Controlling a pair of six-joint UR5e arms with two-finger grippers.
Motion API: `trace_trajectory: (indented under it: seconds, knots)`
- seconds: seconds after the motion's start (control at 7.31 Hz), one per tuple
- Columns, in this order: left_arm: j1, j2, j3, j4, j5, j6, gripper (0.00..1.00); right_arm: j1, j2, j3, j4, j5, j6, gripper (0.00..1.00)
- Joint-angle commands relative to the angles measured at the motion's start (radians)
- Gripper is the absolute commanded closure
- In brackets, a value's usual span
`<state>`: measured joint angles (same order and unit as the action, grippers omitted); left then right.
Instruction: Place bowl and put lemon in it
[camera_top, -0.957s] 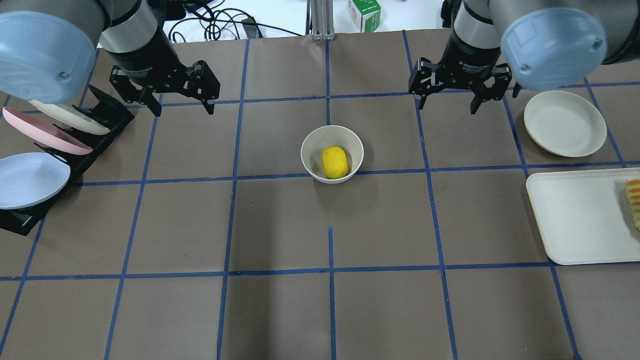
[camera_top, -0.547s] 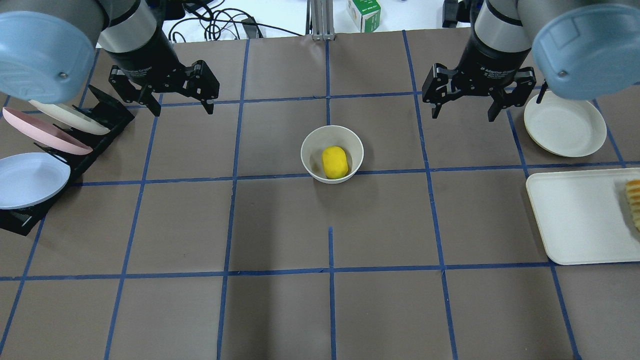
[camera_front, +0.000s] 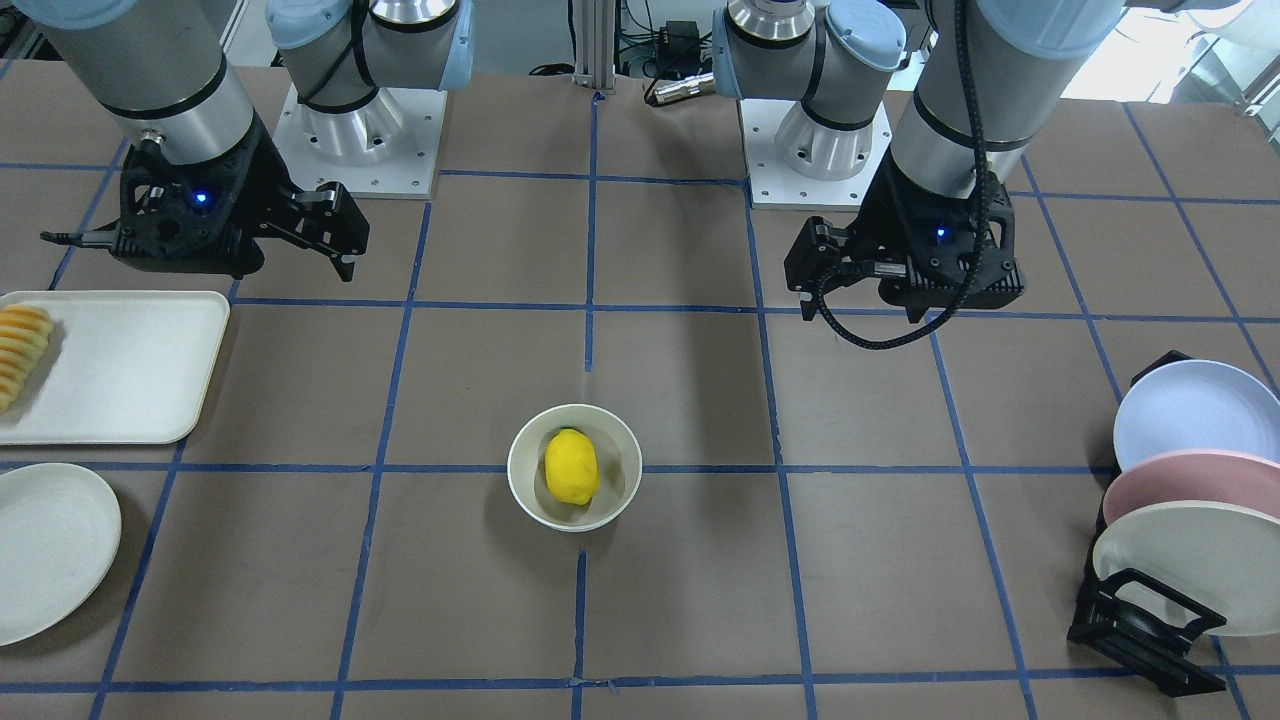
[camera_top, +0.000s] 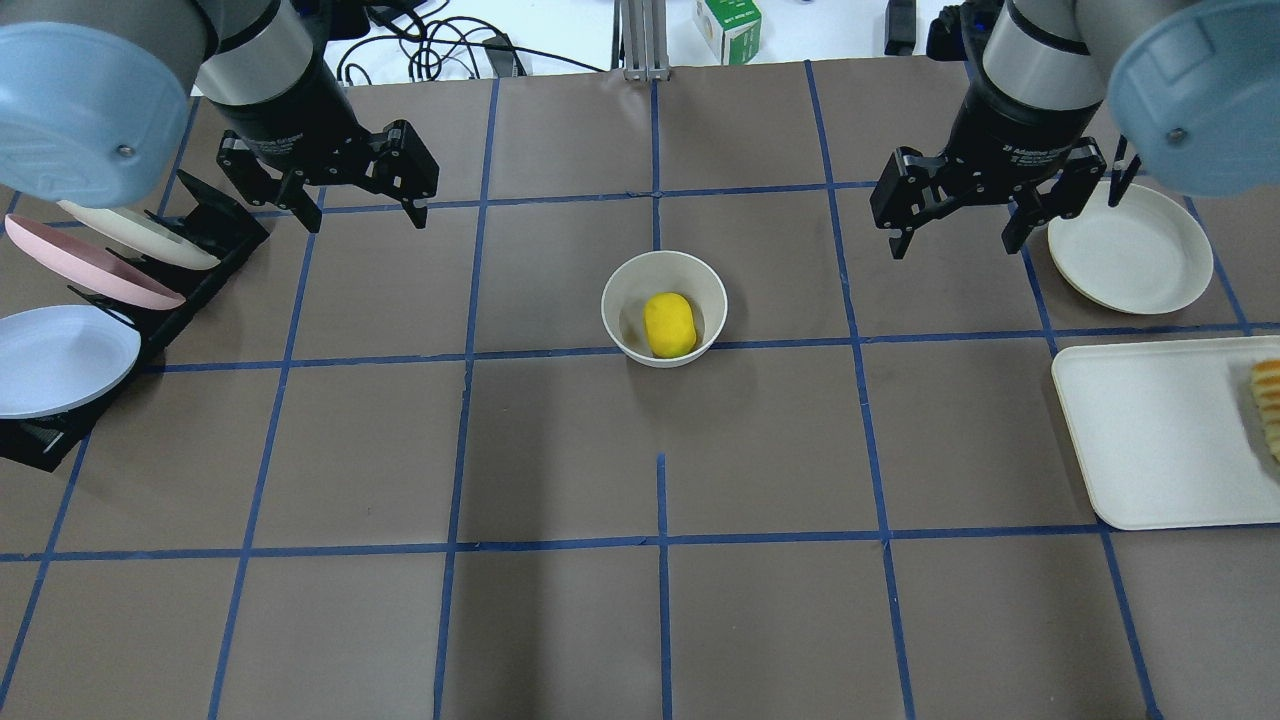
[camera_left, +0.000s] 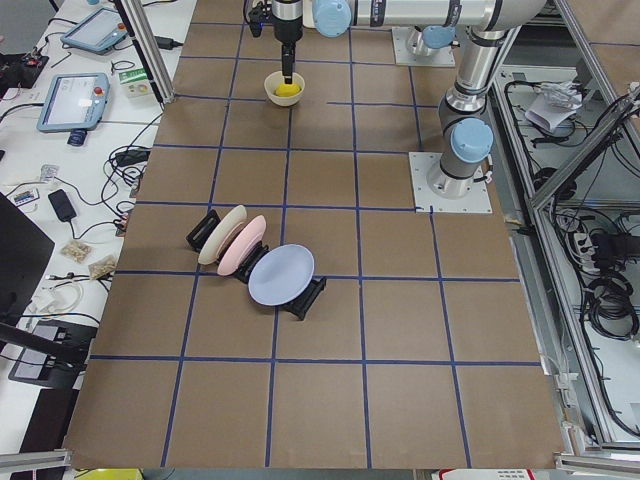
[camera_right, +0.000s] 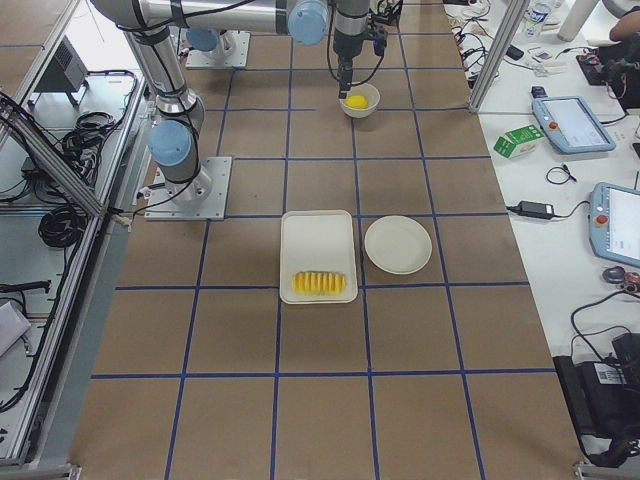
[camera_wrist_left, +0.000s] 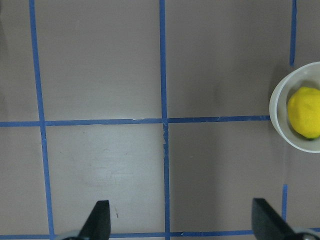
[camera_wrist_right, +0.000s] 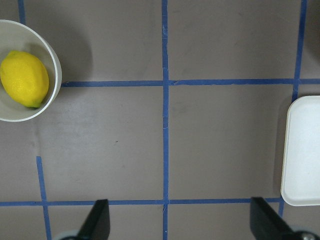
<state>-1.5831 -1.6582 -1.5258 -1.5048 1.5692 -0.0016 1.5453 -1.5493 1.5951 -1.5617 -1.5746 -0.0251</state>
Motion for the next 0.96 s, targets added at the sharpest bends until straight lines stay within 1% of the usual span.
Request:
trace_trajectory:
  seconds: [0.0, 0.27, 0.41, 0.68, 0.82]
  knots:
    - [0.000, -0.002, 0.000, 0.000, 0.000, 0.000, 0.00, -0.024, -0.030, -0.004, 0.006, 0.004, -0.013, 0.00]
    - [0.000, 0.002, -0.001, -0.002, 0.003, 0.000, 0.00, -0.013, -0.051, 0.002, 0.009, 0.016, 0.029, 0.00]
    - [0.000, 0.005, -0.001, -0.002, 0.003, 0.000, 0.00, 0.001, -0.055, 0.002, 0.032, 0.019, 0.075, 0.00]
    - [-0.005, 0.015, 0.006, -0.003, 0.000, 0.000, 0.00, 0.018, -0.057, 0.000, 0.043, 0.018, 0.088, 0.00]
    - [0.002, 0.012, 0.025, -0.077, 0.000, 0.000, 0.00, 0.021, -0.055, 0.000, 0.042, 0.019, 0.086, 0.00]
